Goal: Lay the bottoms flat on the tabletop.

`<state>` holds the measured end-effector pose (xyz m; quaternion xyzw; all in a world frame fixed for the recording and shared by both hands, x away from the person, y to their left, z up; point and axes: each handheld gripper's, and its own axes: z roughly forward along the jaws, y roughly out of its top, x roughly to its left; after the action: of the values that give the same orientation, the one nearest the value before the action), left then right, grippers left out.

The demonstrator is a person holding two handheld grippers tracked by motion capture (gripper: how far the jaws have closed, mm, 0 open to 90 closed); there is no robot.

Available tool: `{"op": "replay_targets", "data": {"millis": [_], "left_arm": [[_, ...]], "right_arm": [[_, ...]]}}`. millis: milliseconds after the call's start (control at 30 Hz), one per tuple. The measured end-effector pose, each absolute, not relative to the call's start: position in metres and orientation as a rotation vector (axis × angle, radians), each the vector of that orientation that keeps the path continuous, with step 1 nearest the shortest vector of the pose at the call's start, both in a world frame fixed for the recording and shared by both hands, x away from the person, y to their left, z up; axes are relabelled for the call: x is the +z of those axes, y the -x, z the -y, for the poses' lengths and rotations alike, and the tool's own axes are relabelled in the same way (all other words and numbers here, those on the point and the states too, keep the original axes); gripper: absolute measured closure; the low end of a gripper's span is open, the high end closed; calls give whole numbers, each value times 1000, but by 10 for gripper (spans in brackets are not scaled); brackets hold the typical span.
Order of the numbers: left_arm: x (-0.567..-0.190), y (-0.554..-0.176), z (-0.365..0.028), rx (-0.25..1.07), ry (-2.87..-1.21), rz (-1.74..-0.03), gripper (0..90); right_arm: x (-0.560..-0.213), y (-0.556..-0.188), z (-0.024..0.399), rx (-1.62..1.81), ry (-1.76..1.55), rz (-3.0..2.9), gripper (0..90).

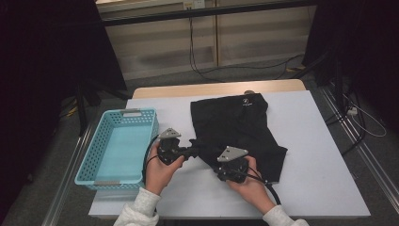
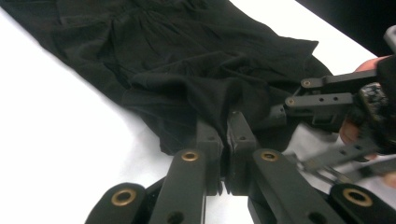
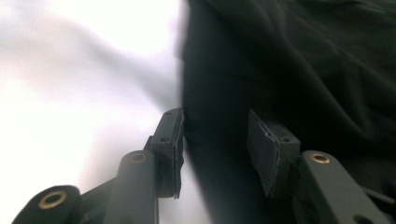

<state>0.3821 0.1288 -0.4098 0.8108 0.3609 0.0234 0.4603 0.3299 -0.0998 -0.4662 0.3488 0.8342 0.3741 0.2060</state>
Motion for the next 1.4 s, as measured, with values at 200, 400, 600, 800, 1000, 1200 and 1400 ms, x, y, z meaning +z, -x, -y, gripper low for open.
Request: {"op": "replay_targets", "data": {"millis": [200,400,600,800,1000,1200,1400], "left_arm": [[-413,-384,-131,55,-1996,-900,867],[-407,-387,-138,69,-1969,-910,865],[-401,-384,-141,77,-1940,-894,863],[-408,-385,-138,67,-1951,-905,860],[-425,-389,-133,43,-1988,-931,857],[-433,-393,-128,58,-2014,-937,816],[-433,-396,-132,134,-2011,-980,657]], "right_arm": [[-465,-333,105,1061,-982,-2313,879],[-442,-333,119,1180,-989,-2299,888],[-412,-327,135,1288,-961,-2286,887],[-396,-331,152,1362,-957,-2257,886],[-428,-347,157,1227,-1077,-2261,863],[-446,-348,159,1091,-1143,-2217,754],[-431,-341,170,1100,-1128,-2190,572]]}}
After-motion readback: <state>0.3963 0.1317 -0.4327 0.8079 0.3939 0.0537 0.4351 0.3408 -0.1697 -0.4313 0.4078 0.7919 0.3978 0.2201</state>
